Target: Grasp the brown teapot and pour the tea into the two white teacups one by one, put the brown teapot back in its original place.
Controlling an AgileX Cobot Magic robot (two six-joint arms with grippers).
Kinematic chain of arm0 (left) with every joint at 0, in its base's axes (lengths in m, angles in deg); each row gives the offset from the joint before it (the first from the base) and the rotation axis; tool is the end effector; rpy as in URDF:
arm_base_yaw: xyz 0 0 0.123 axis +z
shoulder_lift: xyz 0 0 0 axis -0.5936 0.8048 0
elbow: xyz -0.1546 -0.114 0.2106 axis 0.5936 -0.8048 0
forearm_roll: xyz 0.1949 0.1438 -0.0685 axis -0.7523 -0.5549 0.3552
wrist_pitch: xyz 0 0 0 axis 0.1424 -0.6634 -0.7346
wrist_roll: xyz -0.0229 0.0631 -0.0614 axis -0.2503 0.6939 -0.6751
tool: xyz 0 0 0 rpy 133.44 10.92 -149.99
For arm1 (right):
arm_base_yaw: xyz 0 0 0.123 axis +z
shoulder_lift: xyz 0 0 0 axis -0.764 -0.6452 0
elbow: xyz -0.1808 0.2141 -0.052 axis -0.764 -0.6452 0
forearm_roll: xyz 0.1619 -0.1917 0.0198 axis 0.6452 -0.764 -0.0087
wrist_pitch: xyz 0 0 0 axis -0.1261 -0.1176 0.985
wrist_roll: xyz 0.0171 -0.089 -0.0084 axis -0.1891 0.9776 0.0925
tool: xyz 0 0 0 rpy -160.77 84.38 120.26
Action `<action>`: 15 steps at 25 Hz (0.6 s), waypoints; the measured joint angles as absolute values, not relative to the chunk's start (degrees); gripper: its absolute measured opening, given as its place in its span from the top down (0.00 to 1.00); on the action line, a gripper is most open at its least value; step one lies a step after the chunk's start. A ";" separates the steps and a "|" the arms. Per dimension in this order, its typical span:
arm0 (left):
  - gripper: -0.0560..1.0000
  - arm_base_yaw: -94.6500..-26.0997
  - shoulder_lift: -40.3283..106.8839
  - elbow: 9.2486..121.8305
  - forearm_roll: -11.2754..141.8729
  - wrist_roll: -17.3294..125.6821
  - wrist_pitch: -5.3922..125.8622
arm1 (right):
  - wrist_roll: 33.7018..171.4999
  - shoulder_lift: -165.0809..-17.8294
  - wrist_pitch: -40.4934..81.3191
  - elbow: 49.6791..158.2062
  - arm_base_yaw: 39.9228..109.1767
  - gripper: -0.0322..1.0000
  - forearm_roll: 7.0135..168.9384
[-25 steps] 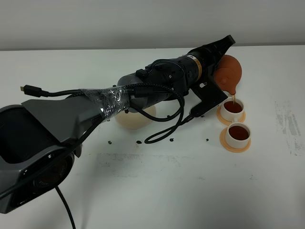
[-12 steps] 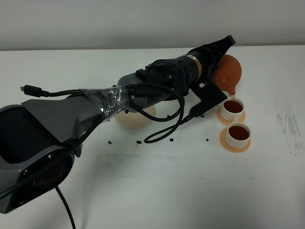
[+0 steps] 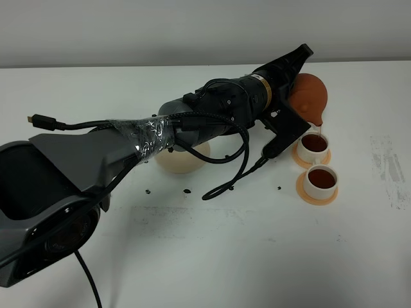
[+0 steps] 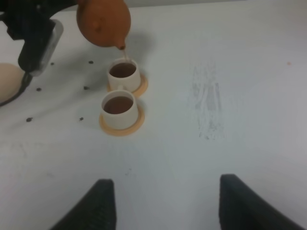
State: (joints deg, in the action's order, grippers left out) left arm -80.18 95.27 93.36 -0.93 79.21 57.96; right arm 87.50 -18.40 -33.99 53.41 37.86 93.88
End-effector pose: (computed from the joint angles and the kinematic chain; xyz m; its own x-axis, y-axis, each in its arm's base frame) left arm 0.4014 -0.3735 0.1780 0.7080 0.6041 0.3659 0.0649 -0.5715 0.8180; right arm -0.0057 0.0211 0.2799 -0.4654 0.0721 -0.8822 0.0064 0.9969 0.0781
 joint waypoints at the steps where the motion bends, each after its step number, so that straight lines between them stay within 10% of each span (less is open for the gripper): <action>1: 0.87 -80.18 95.27 93.36 0.28 78.46 57.46 | 87.50 -18.40 -33.99 53.41 37.86 0.52 93.88; 15: 0.87 -79.83 91.94 93.36 20.87 77.41 46.39 | 87.50 -18.40 -33.99 53.41 37.86 0.52 93.88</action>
State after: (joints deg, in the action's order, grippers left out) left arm -79.83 91.94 93.36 20.87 77.41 46.39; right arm 87.50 -18.40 -33.99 53.41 37.86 93.88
